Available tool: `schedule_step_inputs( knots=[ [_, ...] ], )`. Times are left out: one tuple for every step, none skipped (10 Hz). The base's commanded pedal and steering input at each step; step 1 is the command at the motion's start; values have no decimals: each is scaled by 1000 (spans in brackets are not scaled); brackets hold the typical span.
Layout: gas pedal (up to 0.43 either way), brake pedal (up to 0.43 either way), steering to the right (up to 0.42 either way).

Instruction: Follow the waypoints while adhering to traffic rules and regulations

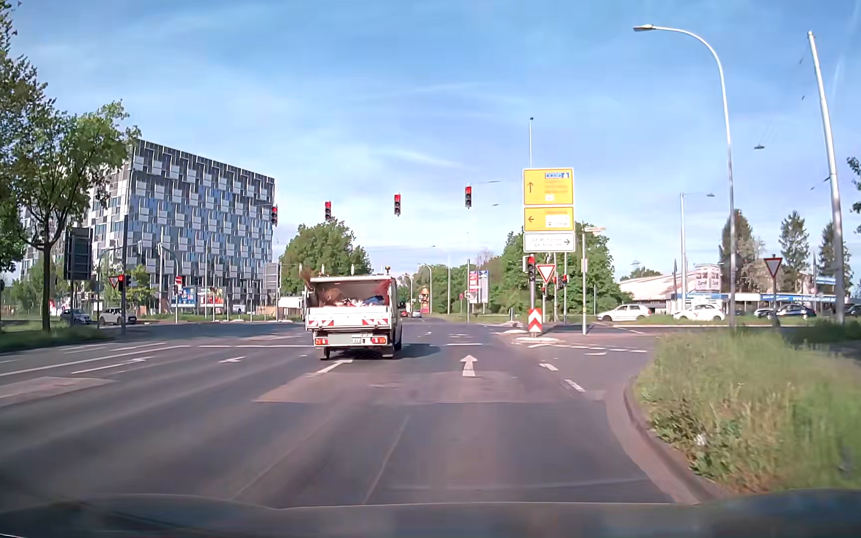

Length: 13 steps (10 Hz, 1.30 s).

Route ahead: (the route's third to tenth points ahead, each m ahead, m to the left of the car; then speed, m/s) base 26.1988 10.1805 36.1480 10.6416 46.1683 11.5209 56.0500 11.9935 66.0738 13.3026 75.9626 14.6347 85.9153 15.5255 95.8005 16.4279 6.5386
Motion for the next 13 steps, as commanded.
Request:
schedule_step_inputs(
  knots=[
    [0,244,-9],
    [0,244,-8],
    [0,244,-6],
    [0,244,-6],
    [0,244,-5],
    [0,250,-3],
    [0,244,0],
    [0,244,1],
    [0,238,2],
    [0,238,2],
    [0,238,2],
    [0,232,2],
    [0,232,2]
  ],
)
